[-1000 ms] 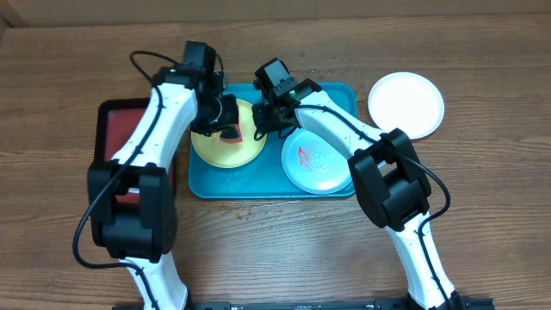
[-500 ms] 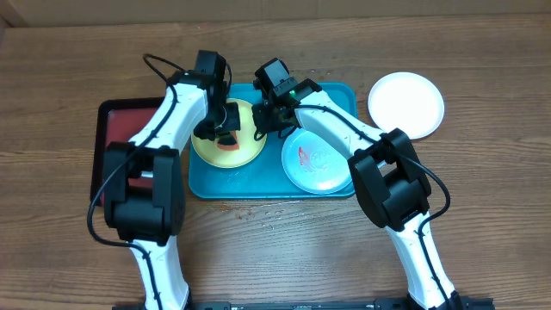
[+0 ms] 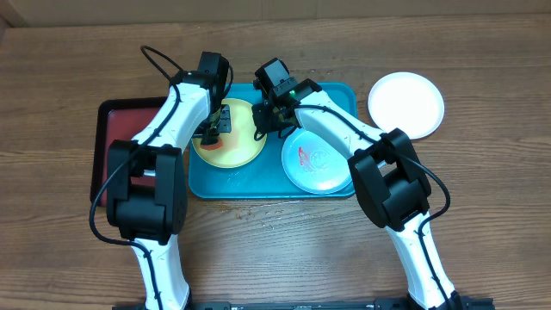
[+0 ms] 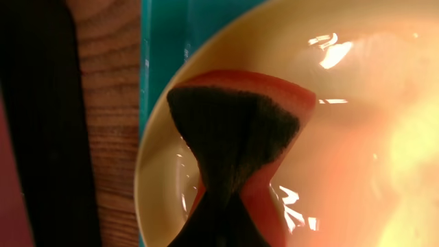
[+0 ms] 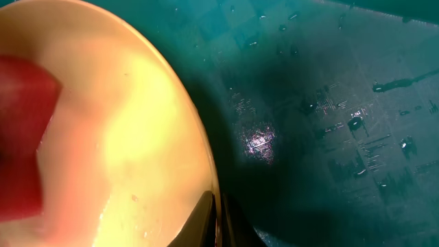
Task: Clean dirty plates on tray and stack at the side
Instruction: 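Scrub the yellow plate with the left-held sponge while the right holds it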
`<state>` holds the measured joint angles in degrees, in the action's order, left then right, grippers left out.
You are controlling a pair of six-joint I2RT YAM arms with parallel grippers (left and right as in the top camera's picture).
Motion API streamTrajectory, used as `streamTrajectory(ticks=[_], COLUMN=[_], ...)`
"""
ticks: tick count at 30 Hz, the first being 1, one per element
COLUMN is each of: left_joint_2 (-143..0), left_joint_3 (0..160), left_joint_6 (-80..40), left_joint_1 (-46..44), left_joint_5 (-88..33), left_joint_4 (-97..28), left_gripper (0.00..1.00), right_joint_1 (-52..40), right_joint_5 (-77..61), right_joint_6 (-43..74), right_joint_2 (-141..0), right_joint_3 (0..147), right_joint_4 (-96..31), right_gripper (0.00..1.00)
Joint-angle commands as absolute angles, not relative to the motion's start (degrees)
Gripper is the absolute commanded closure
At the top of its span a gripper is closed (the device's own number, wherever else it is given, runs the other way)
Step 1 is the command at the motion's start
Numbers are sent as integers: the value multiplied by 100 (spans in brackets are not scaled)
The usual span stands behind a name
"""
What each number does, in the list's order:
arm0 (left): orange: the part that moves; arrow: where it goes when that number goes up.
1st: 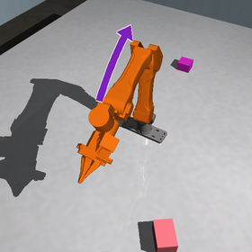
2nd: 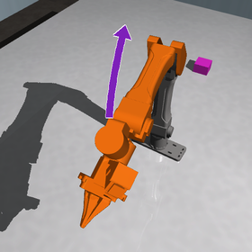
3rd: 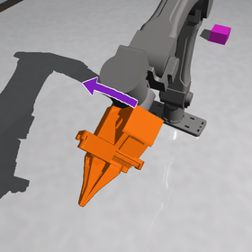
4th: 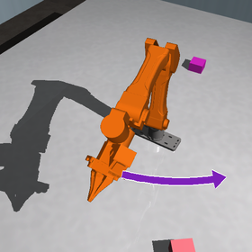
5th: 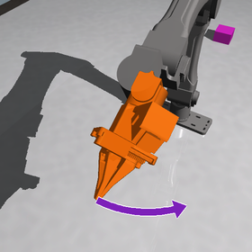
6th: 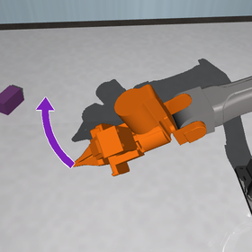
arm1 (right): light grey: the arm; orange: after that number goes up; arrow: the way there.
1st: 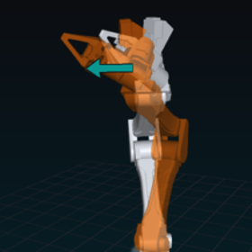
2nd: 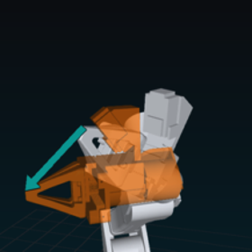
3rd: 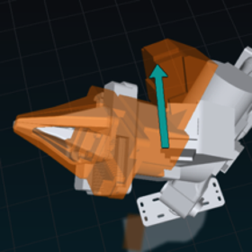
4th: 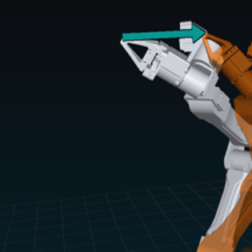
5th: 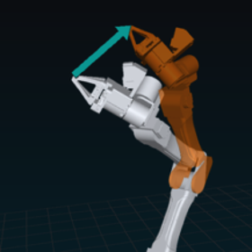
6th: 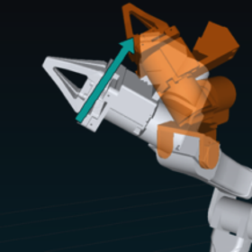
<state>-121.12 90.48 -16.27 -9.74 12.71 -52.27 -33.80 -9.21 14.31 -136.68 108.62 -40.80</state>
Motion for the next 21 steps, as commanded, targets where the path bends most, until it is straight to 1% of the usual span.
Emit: streamTrajectory(ticks=[1,4,9,12,17,21], left_joint_2=[-12232,-12232,-12237,-12237,-12237,-12237], left_joint_3=[9146,9146,9146,9146,9144,9144], left_joint_6=[-1450,-1415,-1437,-1439,-1433,-1433], left_joint_1=[-945,-943,-947,-969,-987,-974], left_joint_5=[1452,738,-1055,-1688,-1712,-1157], left_joint_4=[-5039,-4764,-4167,-4021,-4346,-4921], left_gripper=[96,96,96,96,96,96], right_joint_1=[-3444,-3444,-3444,-3444,-3444,-3444], right_joint_5=[-902,-902,-902,-904,-904,-904], right_joint_6=[1321,1321,1321,1321,1321,1321], right_joint_2=[-13773,-13773,-13773,-13773,-13773,-13773], right_joint_3=[10687,10687,10687,10687,10687,10687], right_joint_4=[-4158,-4158,-4163,-4163,-4165,-4167], right_gripper=[96,96,96,96,96,96])
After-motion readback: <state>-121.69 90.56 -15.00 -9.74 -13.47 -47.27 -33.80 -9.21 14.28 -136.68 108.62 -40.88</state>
